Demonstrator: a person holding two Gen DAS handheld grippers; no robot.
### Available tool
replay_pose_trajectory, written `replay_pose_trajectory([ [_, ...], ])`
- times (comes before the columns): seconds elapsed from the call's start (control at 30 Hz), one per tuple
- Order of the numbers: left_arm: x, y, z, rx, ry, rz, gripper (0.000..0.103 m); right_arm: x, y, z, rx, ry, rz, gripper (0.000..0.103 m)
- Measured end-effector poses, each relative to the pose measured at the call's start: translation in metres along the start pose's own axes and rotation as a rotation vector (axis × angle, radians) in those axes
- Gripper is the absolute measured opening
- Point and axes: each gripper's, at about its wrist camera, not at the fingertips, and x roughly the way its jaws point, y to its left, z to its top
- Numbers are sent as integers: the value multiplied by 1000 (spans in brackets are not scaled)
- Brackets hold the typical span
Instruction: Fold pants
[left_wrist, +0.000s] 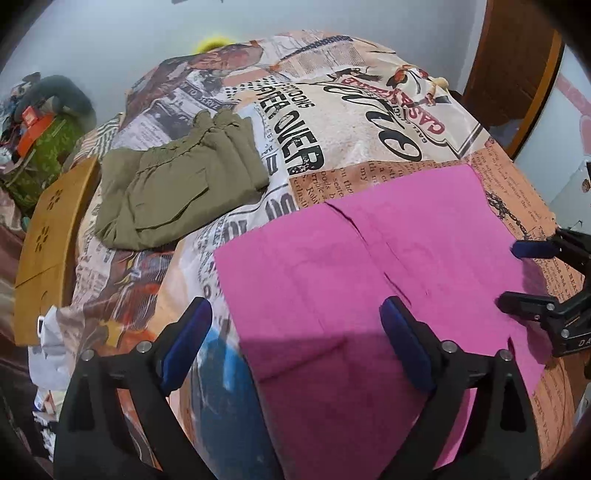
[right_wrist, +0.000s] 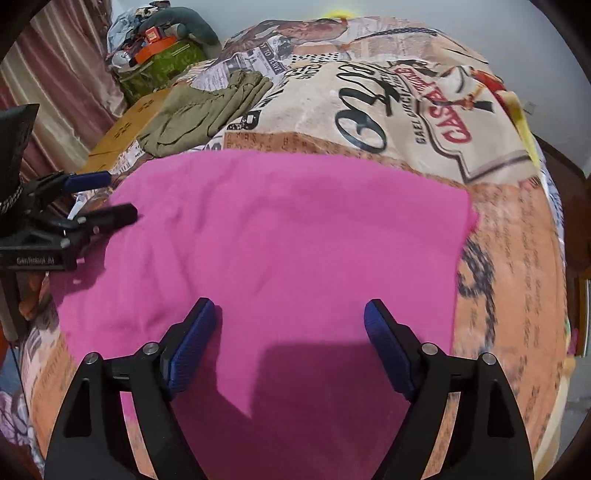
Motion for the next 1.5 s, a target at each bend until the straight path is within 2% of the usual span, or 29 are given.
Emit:
replay_pose_trajectory([
  [0.2,-14,2,-19,-33,0,-1,98,-14,-4,-18,60,-23,-15,80],
  [0.4,-28,5,-35,-50,-5,0,99,-28,2,-31,49,-34,-50,80],
  [0.6,-44,14,-40,-76,4,9,99,-46,17,-26,50,-108,-31,80],
  [0.73,-56,26,-48,-149,-1,26,99,-49,34,-19,28,-153,-20,80],
  [0.87,-60,37,-61,-251,43,-71,99,-38,47,-15,13,-136,5,80],
  [1.03,-58,37,-75,-353,112,-238,99,-7,56,-19,0,-29,4,80],
  [1.13,-53,31,-80,-403,167,-379,99,-7,54,-22,-2,-40,8,81],
  [1.27,-54,22,-77,-426,183,-471,99,-7,53,-25,-1,-44,12,81],
  [1.33,-50,17,-76,-455,209,-568,99,-8,55,-26,-4,-49,9,82],
  [1.37,-48,16,-77,-477,220,-595,99,-8,55,-26,-3,-49,11,82],
  [1.5,-36,17,-72,-553,219,-611,99,-8,55,-27,-1,-50,15,82],
])
